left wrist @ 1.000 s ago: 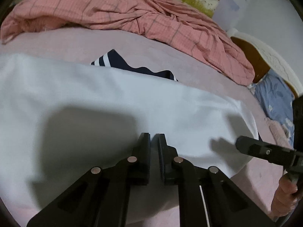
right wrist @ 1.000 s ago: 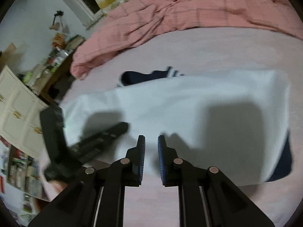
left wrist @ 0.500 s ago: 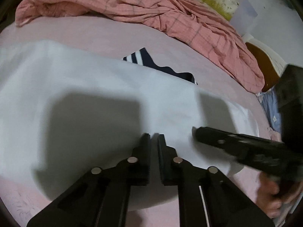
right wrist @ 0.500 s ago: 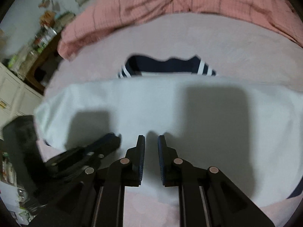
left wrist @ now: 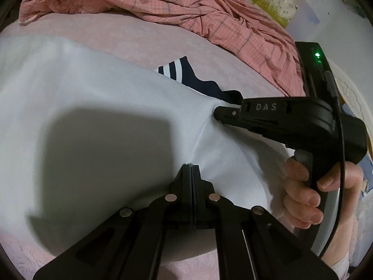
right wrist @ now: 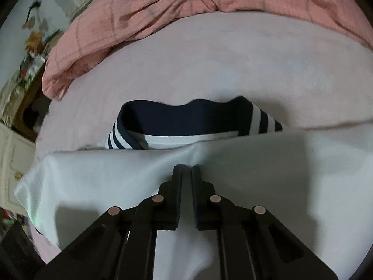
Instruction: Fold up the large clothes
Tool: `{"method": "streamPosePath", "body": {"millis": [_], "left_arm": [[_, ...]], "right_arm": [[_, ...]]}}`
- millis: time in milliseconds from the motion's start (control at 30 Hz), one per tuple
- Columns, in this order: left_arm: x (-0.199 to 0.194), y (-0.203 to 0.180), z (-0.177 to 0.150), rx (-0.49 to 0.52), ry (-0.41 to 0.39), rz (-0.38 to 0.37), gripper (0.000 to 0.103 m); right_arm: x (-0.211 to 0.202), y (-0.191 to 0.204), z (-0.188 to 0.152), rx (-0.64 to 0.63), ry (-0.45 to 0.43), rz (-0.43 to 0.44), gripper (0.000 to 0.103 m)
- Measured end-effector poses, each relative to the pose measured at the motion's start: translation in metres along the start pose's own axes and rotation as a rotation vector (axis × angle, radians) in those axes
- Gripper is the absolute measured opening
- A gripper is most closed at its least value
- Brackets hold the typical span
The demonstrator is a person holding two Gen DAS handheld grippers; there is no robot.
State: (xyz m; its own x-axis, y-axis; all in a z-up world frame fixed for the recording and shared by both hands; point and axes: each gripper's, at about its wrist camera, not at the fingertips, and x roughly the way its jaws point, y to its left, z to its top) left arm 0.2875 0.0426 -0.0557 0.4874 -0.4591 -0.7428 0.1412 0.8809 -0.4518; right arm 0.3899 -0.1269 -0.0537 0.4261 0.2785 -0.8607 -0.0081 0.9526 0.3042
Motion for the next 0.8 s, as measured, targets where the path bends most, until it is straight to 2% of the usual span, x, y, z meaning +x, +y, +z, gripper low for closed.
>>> {"method": "streamPosePath", "body": {"millis": [100, 133, 167, 233, 300, 367, 433, 567, 700, 800], "left_arm": [[0.000, -0.002, 0.000, 0.004, -0.002, 0.003, 0.004], [-0.001, -0.002, 0.000, 0.000, -0.004, 0.002, 0.004], [0.000, -0.002, 0.001, -0.005, -0.006, 0.000, 0.004], [0.000, -0.001, 0.001, -0.013, -0.008, -0.006, 0.004], [-0.001, -0.002, 0.001, -0.013, -0.006, -0.010, 0.004], [-0.003, -0.006, 0.001, 0.002, -0.010, 0.004, 0.004], [-0.003, -0.008, 0.000, 0.012, -0.013, 0.015, 0.004], [-0.004, -0.010, -0.001, 0.026, -0.025, 0.036, 0.004], [-0.004, -0.013, -0.002, 0.055, -0.039, 0.071, 0.004], [-0.003, -0.009, -0.001, 0.026, -0.040, 0.051, 0.004]], "right_arm": [[-0.014, 0.002, -0.007, 0.002, 0.014, -0.002, 0.010], [-0.026, 0.005, -0.014, -0.017, 0.011, 0.028, 0.010], [-0.039, 0.009, -0.025, -0.048, 0.008, 0.060, 0.010], [-0.052, 0.015, -0.047, -0.091, 0.020, 0.071, 0.013], [-0.056, 0.013, -0.083, -0.080, 0.092, 0.101, 0.013], [-0.068, 0.007, -0.106, -0.105, 0.055, 0.056, 0.013], [-0.072, -0.006, -0.121, -0.049, 0.058, 0.061, 0.013], [-0.068, -0.010, -0.125, -0.035, 0.035, 0.055, 0.013], [-0.048, -0.015, -0.106, -0.002, 0.044, 0.056, 0.012], [-0.049, -0.025, -0.105, 0.048, -0.045, 0.108, 0.011]]}}
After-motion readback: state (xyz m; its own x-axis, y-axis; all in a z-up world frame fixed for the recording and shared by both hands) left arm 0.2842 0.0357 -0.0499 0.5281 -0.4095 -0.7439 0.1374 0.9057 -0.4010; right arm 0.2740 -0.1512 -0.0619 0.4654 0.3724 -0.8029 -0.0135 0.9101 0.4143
